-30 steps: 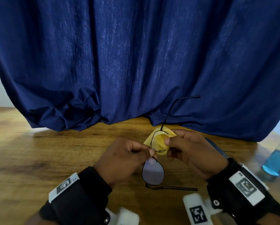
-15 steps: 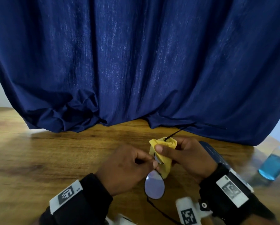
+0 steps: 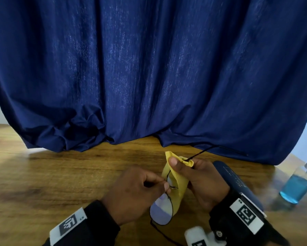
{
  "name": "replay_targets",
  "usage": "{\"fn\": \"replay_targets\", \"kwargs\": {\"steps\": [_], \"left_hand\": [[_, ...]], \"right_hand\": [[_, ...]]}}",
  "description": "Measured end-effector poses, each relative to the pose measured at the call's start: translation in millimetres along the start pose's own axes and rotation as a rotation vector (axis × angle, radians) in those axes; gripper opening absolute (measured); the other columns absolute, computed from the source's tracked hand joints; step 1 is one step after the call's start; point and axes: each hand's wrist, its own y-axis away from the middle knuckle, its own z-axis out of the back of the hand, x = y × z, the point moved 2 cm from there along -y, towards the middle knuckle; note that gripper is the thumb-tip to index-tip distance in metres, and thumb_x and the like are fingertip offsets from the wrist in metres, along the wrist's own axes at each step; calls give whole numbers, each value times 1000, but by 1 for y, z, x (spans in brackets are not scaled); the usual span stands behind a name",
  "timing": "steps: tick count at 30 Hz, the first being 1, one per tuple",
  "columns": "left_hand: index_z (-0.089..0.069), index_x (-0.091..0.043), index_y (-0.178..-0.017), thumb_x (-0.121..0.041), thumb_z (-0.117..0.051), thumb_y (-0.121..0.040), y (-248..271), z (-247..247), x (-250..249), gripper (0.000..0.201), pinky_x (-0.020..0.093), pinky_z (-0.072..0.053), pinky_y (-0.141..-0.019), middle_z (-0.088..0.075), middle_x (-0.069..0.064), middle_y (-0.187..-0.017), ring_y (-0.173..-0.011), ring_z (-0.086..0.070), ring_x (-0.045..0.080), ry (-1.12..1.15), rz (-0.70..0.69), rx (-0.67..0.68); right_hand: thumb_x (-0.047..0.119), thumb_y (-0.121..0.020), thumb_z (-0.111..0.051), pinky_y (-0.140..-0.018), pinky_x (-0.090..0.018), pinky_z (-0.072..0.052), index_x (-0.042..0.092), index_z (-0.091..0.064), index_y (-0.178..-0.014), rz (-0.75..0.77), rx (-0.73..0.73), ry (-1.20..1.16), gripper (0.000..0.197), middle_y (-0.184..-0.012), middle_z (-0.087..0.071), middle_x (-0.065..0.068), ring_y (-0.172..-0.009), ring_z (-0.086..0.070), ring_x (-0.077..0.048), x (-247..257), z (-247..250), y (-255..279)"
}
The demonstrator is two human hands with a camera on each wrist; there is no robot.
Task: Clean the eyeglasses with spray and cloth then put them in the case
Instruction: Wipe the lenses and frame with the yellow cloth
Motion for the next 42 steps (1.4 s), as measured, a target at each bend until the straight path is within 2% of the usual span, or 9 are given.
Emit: {"fn": "replay_targets", "kwargs": {"steps": [2, 5, 8, 15, 18, 23, 30, 38, 42], "left_hand": [[-84, -21, -88, -21, -68, -95, 0, 2, 0, 17, 10, -53, -72, -81, -16, -85, -82, -74, -2, -12, 18, -29], [-84, -23, -86, -24, -68, -94, 0, 5, 0, 18, 10, -53, -73, -80, -17, -83, -82, -73, -2, -48, 20, -53], [-84, -23, -84, -22, -68, -94, 0, 4, -3, 18, 14, -55, -75, -80, -17, -81, -80, -73, -2, -42, 24, -37], [-84, -25, -86, -25, -68, -94, 0, 1, -5, 18, 17, -54, -67, -81, -10, -82, -74, -73, 2, -3, 44, -8], [-84, -21, -85, -20, -69, -94, 0, 3, -3, 17, 9, -51, -72, -80, -16, -80, -80, -73, -4, 17, 58, -47], [-84, -23, -84, -24, -69, -94, -2, 10, -1, 18, 12, -52, -72, -79, -17, -78, -77, -72, -5, -24, 39, -87], [-83, -19, -82, -16, -68, -93, 0, 5, -4, 19, 11, -49, -61, -78, -15, -72, -69, -71, -4, -78, 17, -50], [-84, -22, -88, -22, -69, -94, 0, 10, 0, 17, 25, -60, -80, -81, -11, -85, -84, -75, 4, -25, 54, -102], [-83, -23, -89, -20, -67, -95, 1, 9, -5, 18, 12, -54, -66, -80, -17, -81, -77, -73, -1, -87, 23, -83]], "right_hand": [[23, -84, -73, -79, -45, -58, -11, -68, -95, -7, 33, 28, 36, -89, -72, -28, -79, -69, -34, -3, 3, -2], [13, -81, -69, -82, -42, -59, -11, -67, -107, -28, 50, 3, 35, -99, -72, -27, -85, -71, -32, -1, 4, -1], [19, -81, -77, -89, -48, -57, -2, -73, -99, 9, 97, 108, 28, -96, -75, -22, -88, -71, -33, 2, 4, -1], [43, -81, -75, -64, -40, -53, 6, -66, -69, 172, -52, 375, 40, -69, -70, -14, -64, -64, -24, 9, 4, 1], [58, -83, -69, -78, -45, -56, 14, -74, -82, 205, -19, 552, 44, -81, -76, -4, -78, -71, -22, 10, 9, 0], [21, -86, -74, -100, -53, -51, 20, -76, -109, 158, 97, 388, 23, -110, -76, -7, -108, -70, -27, 8, 11, 2], [20, -80, -81, -69, -19, -53, 7, -76, -74, 68, 135, 484, 15, -79, -78, -6, -72, -71, -10, 14, 2, 6], [2, -87, -70, -88, -33, -58, -4, -71, -102, 59, 162, 391, 15, -103, -76, -18, -95, -72, -22, 11, 5, 4], [12, -86, -75, -91, -39, -58, 4, -77, -91, 72, 186, 432, 9, -96, -78, -11, -94, -73, -24, 11, 0, 4]]}}
